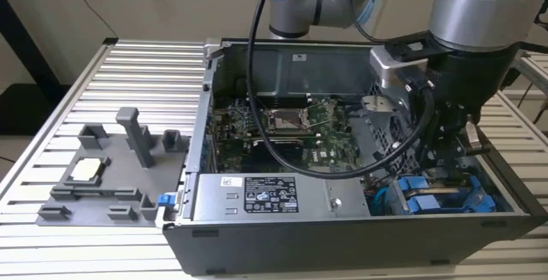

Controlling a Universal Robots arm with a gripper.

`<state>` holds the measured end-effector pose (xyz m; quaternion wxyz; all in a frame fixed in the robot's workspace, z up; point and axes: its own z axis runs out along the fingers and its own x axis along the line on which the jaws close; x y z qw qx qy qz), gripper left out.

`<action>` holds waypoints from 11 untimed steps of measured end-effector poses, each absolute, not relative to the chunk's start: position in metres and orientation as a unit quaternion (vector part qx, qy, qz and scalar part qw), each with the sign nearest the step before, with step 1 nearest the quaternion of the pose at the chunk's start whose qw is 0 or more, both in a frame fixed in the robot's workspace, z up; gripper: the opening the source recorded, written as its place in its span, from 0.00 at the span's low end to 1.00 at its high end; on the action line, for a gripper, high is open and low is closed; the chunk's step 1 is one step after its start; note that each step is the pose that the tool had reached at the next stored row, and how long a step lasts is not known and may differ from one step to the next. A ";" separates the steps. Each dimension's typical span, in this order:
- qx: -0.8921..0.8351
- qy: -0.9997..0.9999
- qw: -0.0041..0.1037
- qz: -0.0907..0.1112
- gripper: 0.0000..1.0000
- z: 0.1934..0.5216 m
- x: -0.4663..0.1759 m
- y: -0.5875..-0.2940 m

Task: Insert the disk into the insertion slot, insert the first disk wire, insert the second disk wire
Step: 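Insert the second disk wire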

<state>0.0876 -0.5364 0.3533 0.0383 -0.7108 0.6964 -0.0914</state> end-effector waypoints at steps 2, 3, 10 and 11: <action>-0.710 0.697 0.047 -0.083 0.16 0.355 0.088 -0.538; -0.710 0.698 0.049 -0.081 0.16 0.356 0.089 -0.539; -0.709 0.699 0.059 -0.067 0.16 0.367 0.090 -0.547; -0.709 0.699 0.060 -0.067 0.16 0.367 0.090 -0.548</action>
